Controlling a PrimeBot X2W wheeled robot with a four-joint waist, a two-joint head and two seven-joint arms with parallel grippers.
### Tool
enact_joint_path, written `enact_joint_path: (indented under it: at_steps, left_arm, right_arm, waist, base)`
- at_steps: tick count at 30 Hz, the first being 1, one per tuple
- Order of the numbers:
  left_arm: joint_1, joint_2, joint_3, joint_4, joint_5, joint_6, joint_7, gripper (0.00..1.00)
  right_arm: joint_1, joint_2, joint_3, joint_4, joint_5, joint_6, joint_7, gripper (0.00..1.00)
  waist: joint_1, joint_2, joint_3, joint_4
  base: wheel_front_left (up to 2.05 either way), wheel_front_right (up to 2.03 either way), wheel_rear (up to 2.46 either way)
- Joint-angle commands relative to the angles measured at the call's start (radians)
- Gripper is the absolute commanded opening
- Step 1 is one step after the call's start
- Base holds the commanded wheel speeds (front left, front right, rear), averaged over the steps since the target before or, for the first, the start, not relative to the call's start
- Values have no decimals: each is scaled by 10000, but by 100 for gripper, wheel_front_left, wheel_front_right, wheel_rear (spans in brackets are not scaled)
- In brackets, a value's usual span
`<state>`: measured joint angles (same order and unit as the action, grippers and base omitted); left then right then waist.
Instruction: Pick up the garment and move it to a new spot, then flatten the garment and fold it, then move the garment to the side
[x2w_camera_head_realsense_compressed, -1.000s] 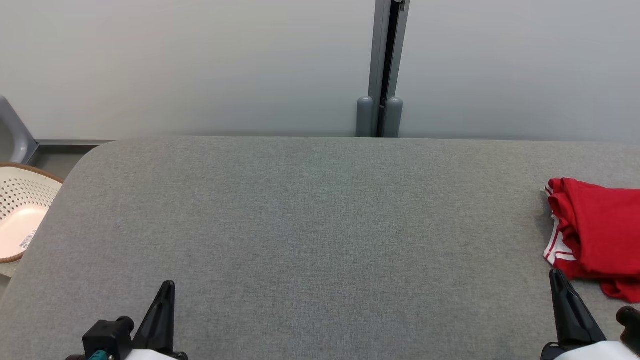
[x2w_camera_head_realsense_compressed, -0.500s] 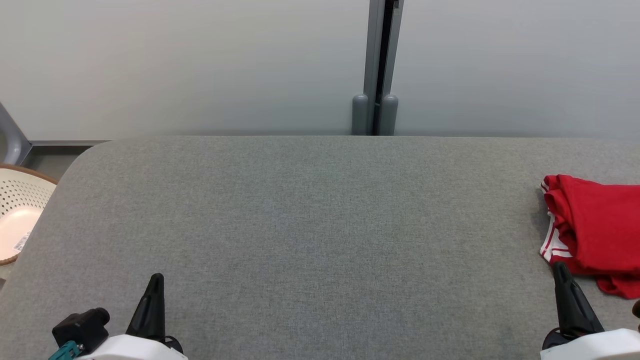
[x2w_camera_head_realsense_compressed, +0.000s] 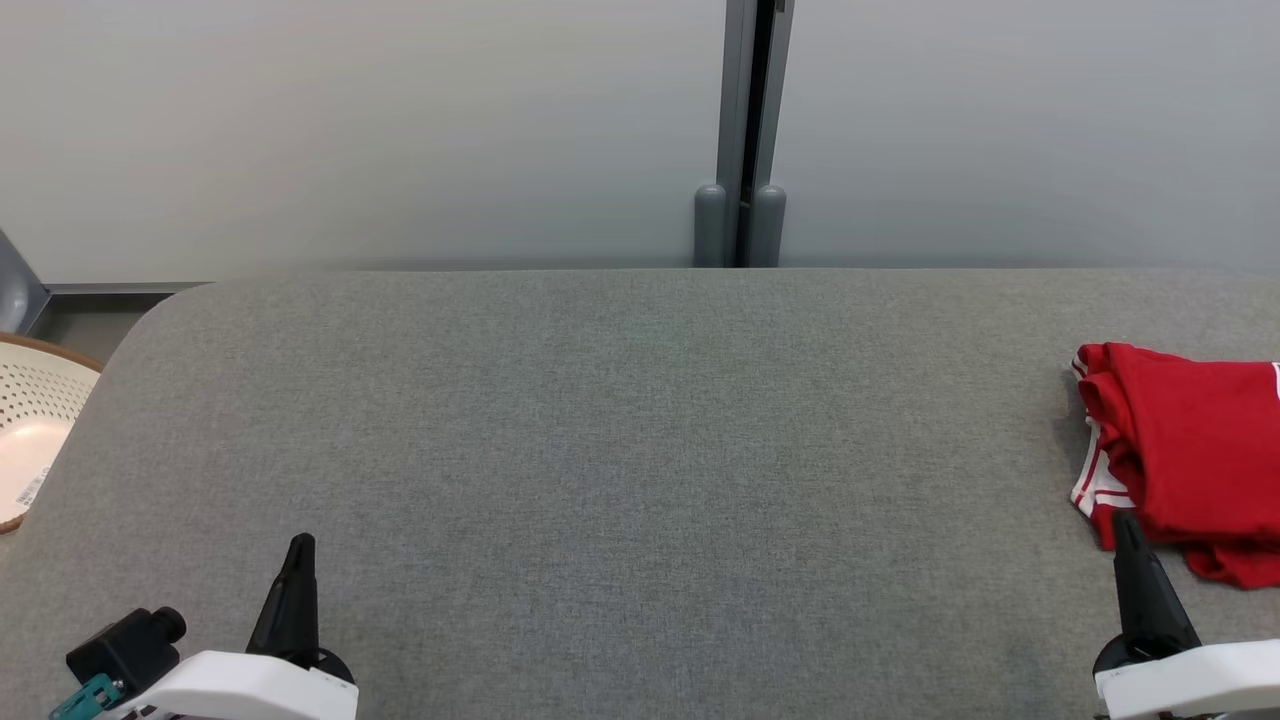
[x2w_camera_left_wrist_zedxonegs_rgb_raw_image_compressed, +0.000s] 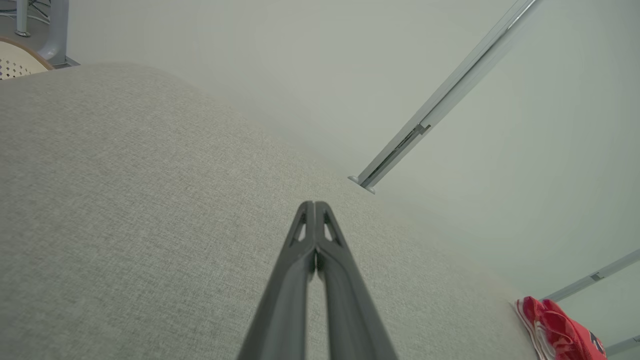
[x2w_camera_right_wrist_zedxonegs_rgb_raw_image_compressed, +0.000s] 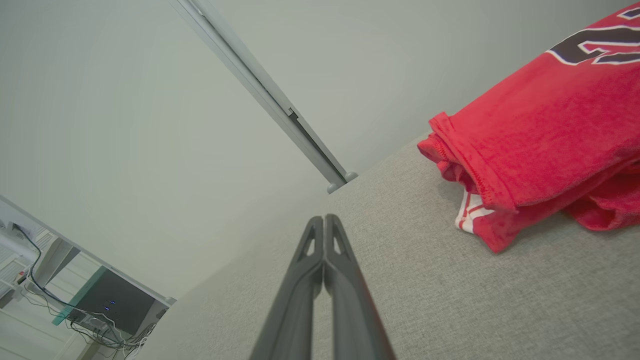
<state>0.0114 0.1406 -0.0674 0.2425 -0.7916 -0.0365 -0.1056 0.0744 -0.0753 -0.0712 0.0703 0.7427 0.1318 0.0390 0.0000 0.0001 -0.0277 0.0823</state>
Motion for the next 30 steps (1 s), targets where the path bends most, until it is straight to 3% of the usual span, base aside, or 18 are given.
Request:
enact_joint_path:
  at_steps: [1,30]
  left_arm:
    - [-387,9,164,-106,-468,-102,93,0]
    - [-775,-372,875,-58,-3717,-475,981,0]
  right_arm:
    - [-305,-24,-55,-11,507,-6,50,0]
    - [-972,83,-225,724,3937,-9,352,0]
  waist:
    - [0,-1,9,-22]
    - [0,-1,107,-285]
  base:
    - [0,0,0]
    - [0,0,0]
